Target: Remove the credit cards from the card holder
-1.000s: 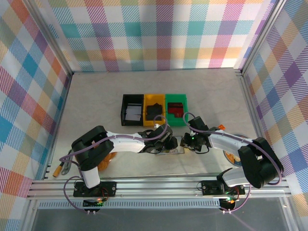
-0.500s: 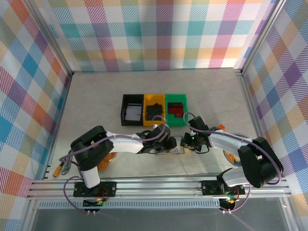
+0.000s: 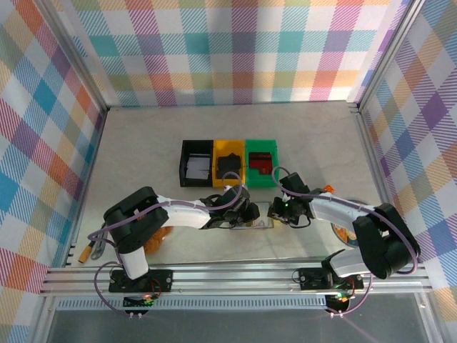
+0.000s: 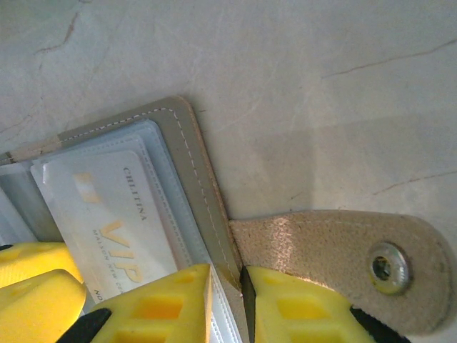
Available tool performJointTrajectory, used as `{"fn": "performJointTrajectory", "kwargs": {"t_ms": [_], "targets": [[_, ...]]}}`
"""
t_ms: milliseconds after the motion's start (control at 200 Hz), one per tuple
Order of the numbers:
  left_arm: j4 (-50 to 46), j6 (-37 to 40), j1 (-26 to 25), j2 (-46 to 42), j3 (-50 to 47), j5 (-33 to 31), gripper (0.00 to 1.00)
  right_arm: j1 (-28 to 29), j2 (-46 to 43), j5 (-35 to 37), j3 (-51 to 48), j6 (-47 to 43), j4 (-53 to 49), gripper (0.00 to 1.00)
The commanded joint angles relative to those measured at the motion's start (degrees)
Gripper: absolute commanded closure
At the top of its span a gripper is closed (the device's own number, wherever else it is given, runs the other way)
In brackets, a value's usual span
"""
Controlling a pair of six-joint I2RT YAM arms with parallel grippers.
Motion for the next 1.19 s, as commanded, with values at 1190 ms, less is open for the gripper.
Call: {"fn": "performJointTrajectory", "kwargs": {"t_ms": [1190], "targets": [[12.69,-3.3,0.27,-2.78,-2.79,2.27,0.87,0.52,0.81,-1.3,-2.27,0.84,1.83,0.78]]}}
